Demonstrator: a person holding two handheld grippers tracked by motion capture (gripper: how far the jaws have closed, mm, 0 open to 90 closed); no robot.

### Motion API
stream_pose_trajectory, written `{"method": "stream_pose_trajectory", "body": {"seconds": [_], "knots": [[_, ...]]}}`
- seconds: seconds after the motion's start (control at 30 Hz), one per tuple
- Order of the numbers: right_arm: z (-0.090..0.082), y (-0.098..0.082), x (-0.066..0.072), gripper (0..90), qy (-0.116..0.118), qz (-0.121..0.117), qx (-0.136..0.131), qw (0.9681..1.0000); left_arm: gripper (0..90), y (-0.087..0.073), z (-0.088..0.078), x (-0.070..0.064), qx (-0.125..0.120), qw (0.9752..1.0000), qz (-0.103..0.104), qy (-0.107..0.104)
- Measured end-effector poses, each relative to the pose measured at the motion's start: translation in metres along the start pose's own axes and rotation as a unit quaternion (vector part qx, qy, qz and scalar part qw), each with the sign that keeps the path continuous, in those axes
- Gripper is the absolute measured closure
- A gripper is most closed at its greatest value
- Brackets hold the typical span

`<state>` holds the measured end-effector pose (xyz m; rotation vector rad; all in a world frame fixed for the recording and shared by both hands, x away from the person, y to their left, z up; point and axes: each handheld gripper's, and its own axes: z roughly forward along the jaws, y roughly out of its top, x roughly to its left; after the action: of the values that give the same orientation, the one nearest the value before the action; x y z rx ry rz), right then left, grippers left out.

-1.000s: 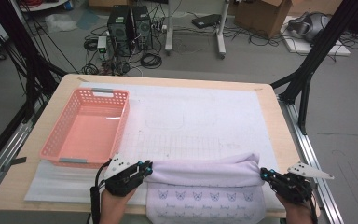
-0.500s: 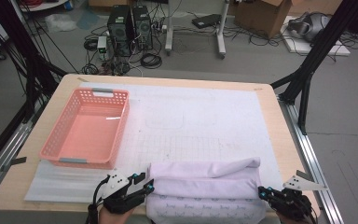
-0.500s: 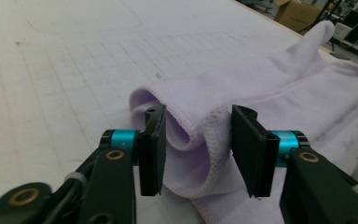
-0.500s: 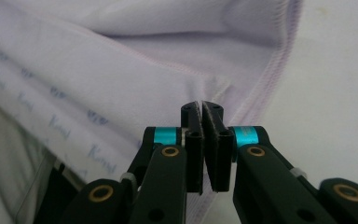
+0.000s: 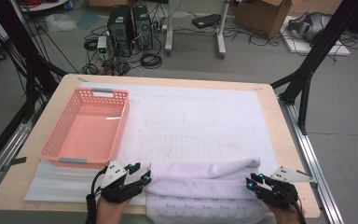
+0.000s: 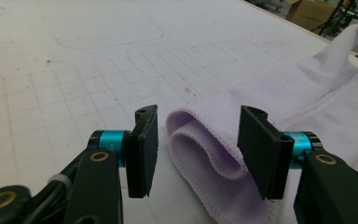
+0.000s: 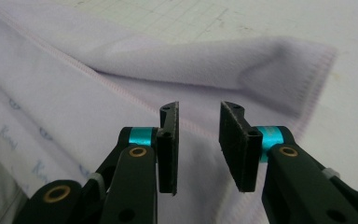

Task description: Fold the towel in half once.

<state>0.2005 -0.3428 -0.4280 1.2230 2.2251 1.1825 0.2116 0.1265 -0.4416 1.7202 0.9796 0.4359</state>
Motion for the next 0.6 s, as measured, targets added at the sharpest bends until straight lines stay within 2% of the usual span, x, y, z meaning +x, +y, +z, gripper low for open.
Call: {"method": "stream_pose_trajectory", "body": {"seconds": [0.13, 0.27, 0.4, 0.47, 0.5, 0.53, 0.57, 0.6], "knots": [[0.019, 0.01, 0.003, 68.1, 0.013, -0.014, 0.018, 0.9997, 48.1, 0.006, 0.01, 0.0, 0.004, 0.9998, 0.018, -0.007], [0.036, 0.019, 0.007, 72.7, 0.023, -0.036, 0.04, 0.9983, 48.1, 0.01, 0.019, 0.004, 0.011, 0.9994, 0.026, -0.018], [0.06, 0.032, 0.008, 74.4, 0.032, -0.063, 0.066, 0.9953, 48.1, 0.015, 0.027, 0.011, 0.013, 0.9993, 0.027, -0.021], [0.071, 0.038, 0.005, 75.2, 0.024, -0.066, 0.07, 0.9951, 47.8, 0.017, 0.03, 0.016, 0.012, 0.9994, 0.024, -0.022], [0.076, 0.043, 0.003, 75.1, 0.01, -0.065, 0.07, 0.9954, 47.8, 0.018, 0.031, 0.018, 0.013, 0.9993, 0.026, -0.022], [0.078, 0.045, 0.001, 73.3, -0.011, -0.069, 0.07, 0.9951, 47.6, 0.019, 0.032, 0.02, 0.012, 0.9994, 0.025, -0.022], [0.081, 0.047, 0.0, 70.4, -0.046, -0.075, 0.072, 0.9935, 47.2, 0.02, 0.033, 0.022, 0.012, 0.9994, 0.024, -0.022], [0.085, 0.048, -0.004, 67.2, -0.061, -0.069, 0.067, 0.9935, 46.7, 0.022, 0.035, 0.024, 0.011, 0.9995, 0.021, -0.023]]}}
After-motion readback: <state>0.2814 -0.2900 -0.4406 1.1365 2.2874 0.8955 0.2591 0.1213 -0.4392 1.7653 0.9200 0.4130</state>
